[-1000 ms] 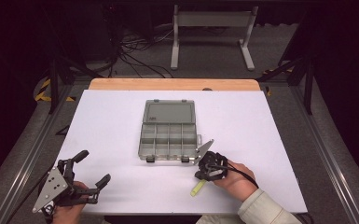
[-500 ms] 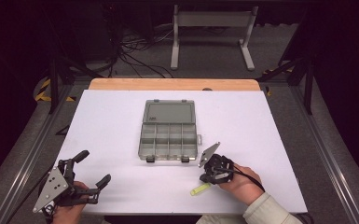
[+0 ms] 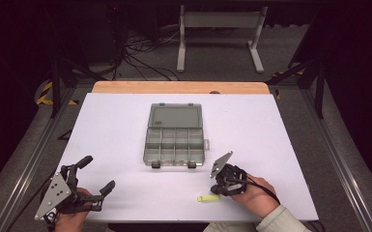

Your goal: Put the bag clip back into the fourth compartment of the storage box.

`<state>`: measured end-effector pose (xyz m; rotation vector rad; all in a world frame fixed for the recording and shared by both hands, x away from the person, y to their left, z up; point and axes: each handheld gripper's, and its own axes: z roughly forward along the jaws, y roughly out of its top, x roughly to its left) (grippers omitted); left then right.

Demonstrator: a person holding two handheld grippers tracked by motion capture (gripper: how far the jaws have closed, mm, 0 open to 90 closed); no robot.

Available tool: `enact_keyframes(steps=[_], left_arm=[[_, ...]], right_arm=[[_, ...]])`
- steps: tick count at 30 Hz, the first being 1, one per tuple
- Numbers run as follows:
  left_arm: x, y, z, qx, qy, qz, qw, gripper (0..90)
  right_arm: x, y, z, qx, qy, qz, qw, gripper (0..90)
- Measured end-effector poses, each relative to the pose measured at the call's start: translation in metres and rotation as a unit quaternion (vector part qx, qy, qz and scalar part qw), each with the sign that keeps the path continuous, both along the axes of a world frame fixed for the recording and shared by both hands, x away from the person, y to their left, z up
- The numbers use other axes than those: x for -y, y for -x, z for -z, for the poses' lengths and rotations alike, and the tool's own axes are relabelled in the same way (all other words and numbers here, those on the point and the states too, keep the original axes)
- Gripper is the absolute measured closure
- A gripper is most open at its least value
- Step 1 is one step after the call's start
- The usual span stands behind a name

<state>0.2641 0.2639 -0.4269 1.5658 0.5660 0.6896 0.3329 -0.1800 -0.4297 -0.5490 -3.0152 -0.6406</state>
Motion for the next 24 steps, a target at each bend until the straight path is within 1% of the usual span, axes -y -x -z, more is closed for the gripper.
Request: enact_keyframes(steps=[4,10,13,16,18,19,20,22,23,24], left_arm=[[0.000,0.000,0.000,-0.001,-0.001,0.000,1.0000,1.0],[0.000,0.000,0.000,-0.001,-0.001,0.000,1.0000,1.0],[0.000,0.000,0.000,-0.003,0.001,0.000,1.0000,1.0],[0.000,0.000,0.000,-0.002,0.000,0.000,1.0000,1.0],[0.000,0.000,0.000,-0.002,0.000,0.000,1.0000,1.0],[0.000,0.000,0.000,-0.002,0.000,0.000,1.0000,1.0],[0.000,0.000,0.000,-0.003,0.001,0.000,1.0000,1.0],[0.000,0.000,0.000,-0.002,0.000,0.000,1.0000,1.0],[0.000,0.000,0.000,-0.002,0.000,0.000,1.0000,1.0],[0.000,0.000,0.000,-0.002,0.000,0.000,1.0000,1.0]], right_arm=[[0.001,0.004,0.000,-0.002,0.001,-0.003,1.0000,88.8],[0.003,0.003,0.000,-0.002,0.001,-0.003,1.0000,88.0],[0.002,0.003,-0.002,0.001,-0.001,-0.003,1.0000,85.6],[0.001,0.004,-0.005,0.009,-0.005,-0.005,0.9999,77.7],[-0.001,0.007,-0.007,0.021,-0.005,-0.005,0.9998,67.8],[-0.002,0.008,-0.008,0.029,-0.005,-0.006,0.9995,59.8],[-0.003,0.009,-0.009,0.035,-0.005,-0.003,0.9994,53.9],[-0.004,0.011,-0.012,0.043,-0.010,0.000,0.9990,45.8],[-0.004,0.011,-0.012,0.043,-0.010,0.000,0.9990,45.8],[-0.005,0.011,-0.013,0.049,-0.009,-0.002,0.9988,41.3]])
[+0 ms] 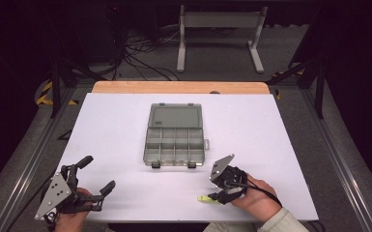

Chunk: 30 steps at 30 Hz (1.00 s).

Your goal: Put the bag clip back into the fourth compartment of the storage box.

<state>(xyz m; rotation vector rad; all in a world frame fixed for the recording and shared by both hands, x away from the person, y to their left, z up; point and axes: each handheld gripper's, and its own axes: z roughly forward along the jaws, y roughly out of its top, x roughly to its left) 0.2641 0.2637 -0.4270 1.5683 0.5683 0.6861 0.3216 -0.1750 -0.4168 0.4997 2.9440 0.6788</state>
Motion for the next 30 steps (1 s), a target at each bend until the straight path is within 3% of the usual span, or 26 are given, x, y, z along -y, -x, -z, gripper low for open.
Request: enact_keyframes(steps=[5,19,24,30], left_arm=[[0.000,0.000,0.000,-0.001,0.001,0.001,1.0000,1.0],[0.000,0.000,0.000,0.000,-0.002,0.002,1.0000,1.1],[0.001,0.000,0.000,0.000,0.002,0.003,1.0000,1.2],[0.000,0.000,0.000,0.000,-0.002,0.003,1.0000,1.1]], right_arm=[[-0.006,0.009,-0.003,0.011,-0.001,-0.016,0.9998,29.8],[-0.019,0.025,0.003,0.009,0.000,-0.051,0.9986,16.2],[-0.018,0.023,0.009,0.008,0.003,-0.047,0.9988,19.4],[-0.016,0.018,0.014,0.009,0.009,-0.067,0.9977,40.0]])
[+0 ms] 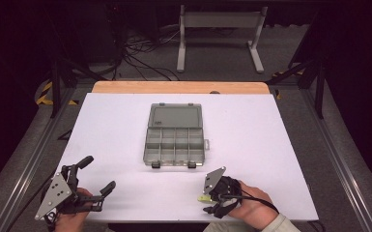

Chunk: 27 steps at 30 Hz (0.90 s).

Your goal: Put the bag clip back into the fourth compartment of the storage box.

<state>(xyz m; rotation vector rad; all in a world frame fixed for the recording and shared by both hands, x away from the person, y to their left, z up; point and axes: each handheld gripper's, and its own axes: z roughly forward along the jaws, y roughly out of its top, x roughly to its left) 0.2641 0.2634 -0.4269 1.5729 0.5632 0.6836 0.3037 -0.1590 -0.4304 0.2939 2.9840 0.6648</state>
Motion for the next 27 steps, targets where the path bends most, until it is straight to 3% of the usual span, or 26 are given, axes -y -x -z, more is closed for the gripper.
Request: enact_keyframes(steps=[9,11,12,13,16,27], left_arm=[[0.000,0.000,0.000,0.001,0.000,0.000,1.0000,1.1],[0.000,0.000,0.000,0.001,0.003,0.000,1.0000,1.1],[0.000,0.000,0.000,0.001,0.003,0.000,1.0000,1.1],[0.000,0.000,0.000,0.001,0.003,0.000,1.0000,1.1],[0.000,0.000,0.000,0.001,0.002,0.000,1.0000,1.1],[0.000,0.000,0.000,0.001,0.002,-0.001,1.0000,1.1]], right_arm=[[0.002,-0.005,0.000,-0.009,0.012,-0.009,0.9999,77.3],[0.002,-0.006,0.000,-0.008,0.011,-0.011,0.9998,77.8],[0.001,-0.008,0.001,0.006,0.010,-0.019,0.9997,77.9],[0.001,-0.007,0.000,-0.003,0.015,-0.011,0.9998,77.9],[0.000,-0.007,-0.003,-0.004,0.013,-0.013,0.9998,78.0],[0.001,-0.013,-0.023,0.015,-0.003,-0.014,0.9998,78.0]])
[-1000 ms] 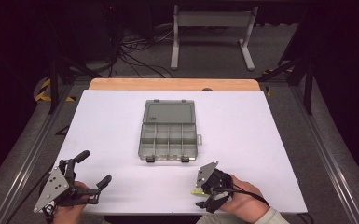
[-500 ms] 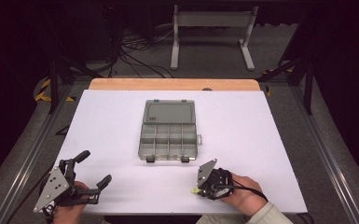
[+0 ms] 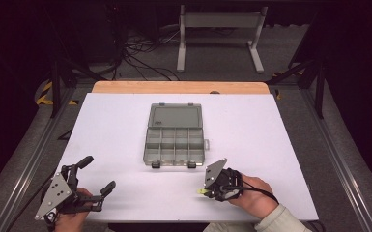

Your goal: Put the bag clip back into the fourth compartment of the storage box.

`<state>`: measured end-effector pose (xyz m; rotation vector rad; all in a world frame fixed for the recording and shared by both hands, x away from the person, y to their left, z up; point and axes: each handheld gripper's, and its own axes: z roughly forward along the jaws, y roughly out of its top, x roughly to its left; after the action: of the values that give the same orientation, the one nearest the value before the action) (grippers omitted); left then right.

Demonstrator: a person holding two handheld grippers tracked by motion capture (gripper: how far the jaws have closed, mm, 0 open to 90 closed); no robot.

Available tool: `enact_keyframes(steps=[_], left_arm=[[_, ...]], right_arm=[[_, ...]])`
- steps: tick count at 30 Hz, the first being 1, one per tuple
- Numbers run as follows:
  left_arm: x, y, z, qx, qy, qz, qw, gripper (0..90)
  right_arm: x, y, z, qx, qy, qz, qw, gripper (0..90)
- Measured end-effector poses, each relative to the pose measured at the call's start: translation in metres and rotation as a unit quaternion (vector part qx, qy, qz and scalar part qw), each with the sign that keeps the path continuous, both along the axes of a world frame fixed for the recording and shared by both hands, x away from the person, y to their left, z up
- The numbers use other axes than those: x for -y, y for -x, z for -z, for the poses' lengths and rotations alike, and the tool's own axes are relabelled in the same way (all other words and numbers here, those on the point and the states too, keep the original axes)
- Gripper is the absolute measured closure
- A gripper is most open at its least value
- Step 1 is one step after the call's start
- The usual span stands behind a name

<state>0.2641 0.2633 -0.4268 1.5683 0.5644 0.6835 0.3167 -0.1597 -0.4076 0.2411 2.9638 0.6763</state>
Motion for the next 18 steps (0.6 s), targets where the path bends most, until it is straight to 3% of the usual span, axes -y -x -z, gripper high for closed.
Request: enact_keyframes(steps=[18], left_arm=[[0.000,0.000,0.000,0.000,-0.002,0.000,1.0000,1.2]], right_arm=[[0.002,-0.019,-0.038,0.026,-0.043,0.022,0.9985,78.0]])
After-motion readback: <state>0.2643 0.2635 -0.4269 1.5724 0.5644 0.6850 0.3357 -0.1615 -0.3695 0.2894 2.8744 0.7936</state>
